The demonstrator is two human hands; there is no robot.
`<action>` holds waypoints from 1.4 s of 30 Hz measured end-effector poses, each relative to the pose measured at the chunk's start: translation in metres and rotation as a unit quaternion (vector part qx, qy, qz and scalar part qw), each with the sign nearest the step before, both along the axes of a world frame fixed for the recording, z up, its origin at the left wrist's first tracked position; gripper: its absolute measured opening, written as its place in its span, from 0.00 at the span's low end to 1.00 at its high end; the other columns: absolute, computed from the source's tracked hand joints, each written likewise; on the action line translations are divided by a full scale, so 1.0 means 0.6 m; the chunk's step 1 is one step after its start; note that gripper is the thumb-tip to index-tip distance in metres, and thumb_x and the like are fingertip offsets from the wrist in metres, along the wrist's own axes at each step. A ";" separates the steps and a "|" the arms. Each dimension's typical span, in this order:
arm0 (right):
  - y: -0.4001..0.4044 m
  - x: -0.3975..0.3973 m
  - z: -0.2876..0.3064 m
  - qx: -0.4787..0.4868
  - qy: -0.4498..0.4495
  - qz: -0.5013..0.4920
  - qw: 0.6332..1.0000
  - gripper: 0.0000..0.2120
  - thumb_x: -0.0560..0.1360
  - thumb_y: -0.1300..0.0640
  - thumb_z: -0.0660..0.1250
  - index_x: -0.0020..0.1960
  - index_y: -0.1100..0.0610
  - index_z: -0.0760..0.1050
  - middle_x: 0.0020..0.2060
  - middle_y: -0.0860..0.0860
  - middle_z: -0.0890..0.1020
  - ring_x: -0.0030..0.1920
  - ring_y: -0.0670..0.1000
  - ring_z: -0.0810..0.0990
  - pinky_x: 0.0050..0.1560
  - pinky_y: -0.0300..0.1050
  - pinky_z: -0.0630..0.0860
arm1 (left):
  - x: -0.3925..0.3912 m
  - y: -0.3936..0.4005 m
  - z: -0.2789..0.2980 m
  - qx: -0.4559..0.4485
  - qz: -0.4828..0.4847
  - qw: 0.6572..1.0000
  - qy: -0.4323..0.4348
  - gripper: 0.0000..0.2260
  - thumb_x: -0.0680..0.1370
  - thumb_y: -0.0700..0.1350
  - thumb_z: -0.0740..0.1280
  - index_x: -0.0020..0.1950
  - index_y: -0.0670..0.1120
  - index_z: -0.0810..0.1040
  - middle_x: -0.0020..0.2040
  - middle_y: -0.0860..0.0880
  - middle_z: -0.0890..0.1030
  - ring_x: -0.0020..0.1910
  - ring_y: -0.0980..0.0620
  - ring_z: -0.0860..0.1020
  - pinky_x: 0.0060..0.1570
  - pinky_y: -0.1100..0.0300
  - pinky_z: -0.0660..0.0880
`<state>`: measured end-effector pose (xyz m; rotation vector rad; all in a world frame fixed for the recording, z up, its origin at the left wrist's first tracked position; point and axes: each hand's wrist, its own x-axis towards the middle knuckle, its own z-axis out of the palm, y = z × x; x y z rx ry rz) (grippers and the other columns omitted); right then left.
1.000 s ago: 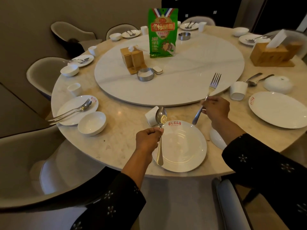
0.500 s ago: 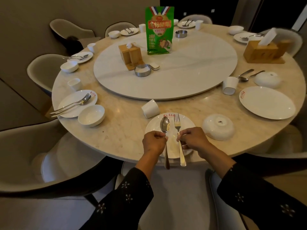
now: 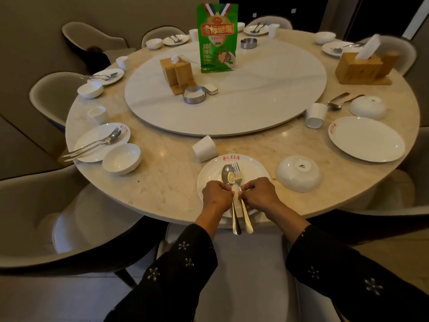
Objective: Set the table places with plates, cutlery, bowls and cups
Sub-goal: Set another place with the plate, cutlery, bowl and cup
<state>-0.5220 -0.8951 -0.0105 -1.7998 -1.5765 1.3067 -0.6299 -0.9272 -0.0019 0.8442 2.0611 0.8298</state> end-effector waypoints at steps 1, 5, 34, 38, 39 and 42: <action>0.000 -0.001 -0.001 0.002 0.000 0.004 1.000 0.06 0.70 0.63 0.74 0.46 0.60 0.83 0.42 0.58 0.85 0.41 0.57 0.85 0.48 0.54 0.82 | 0.000 0.000 -0.001 0.003 -0.006 1.000 0.006 0.07 0.75 0.38 0.70 0.53 0.42 0.82 0.53 0.44 0.82 0.55 0.46 0.79 0.60 0.53 0.76; -0.001 -0.002 -0.004 0.016 -0.008 0.018 1.000 0.07 0.70 0.61 0.74 0.48 0.60 0.84 0.42 0.58 0.85 0.42 0.57 0.84 0.48 0.54 0.82 | -0.003 -0.003 -0.004 0.013 -0.030 0.999 0.028 0.06 0.74 0.39 0.72 0.51 0.42 0.82 0.53 0.44 0.82 0.52 0.47 0.80 0.55 0.56 0.77; -0.032 0.071 -0.016 0.060 -0.005 -0.129 0.990 0.24 0.73 0.65 0.67 0.68 0.56 0.71 0.52 0.59 0.82 0.48 0.59 0.82 0.54 0.52 0.79 | -0.081 -0.050 -0.022 0.089 0.062 0.992 -0.070 0.19 0.78 0.37 0.66 0.69 0.45 0.73 0.56 0.39 0.81 0.48 0.40 0.83 0.47 0.48 0.82; -0.024 0.064 -0.016 0.051 0.002 -0.155 0.987 0.23 0.73 0.65 0.67 0.67 0.56 0.72 0.53 0.60 0.82 0.49 0.60 0.82 0.55 0.53 0.79 | -0.088 -0.036 -0.037 0.101 0.059 0.990 -0.083 0.18 0.79 0.38 0.65 0.69 0.46 0.73 0.56 0.40 0.80 0.49 0.41 0.82 0.44 0.54 0.82; -0.022 0.062 -0.015 0.052 0.002 -0.158 0.986 0.23 0.73 0.65 0.66 0.68 0.56 0.72 0.53 0.60 0.82 0.50 0.59 0.82 0.55 0.53 0.79 | -0.090 -0.033 -0.041 0.104 0.058 0.989 -0.085 0.18 0.79 0.38 0.65 0.69 0.46 0.73 0.57 0.40 0.80 0.49 0.41 0.82 0.44 0.54 0.82; -0.018 0.058 -0.019 0.059 -0.004 -0.164 0.985 0.23 0.73 0.65 0.66 0.68 0.56 0.72 0.55 0.60 0.81 0.51 0.59 0.82 0.57 0.53 0.78 | -0.097 -0.026 -0.050 0.111 0.056 0.987 -0.101 0.18 0.79 0.38 0.65 0.69 0.46 0.72 0.57 0.40 0.80 0.49 0.41 0.82 0.44 0.54 0.82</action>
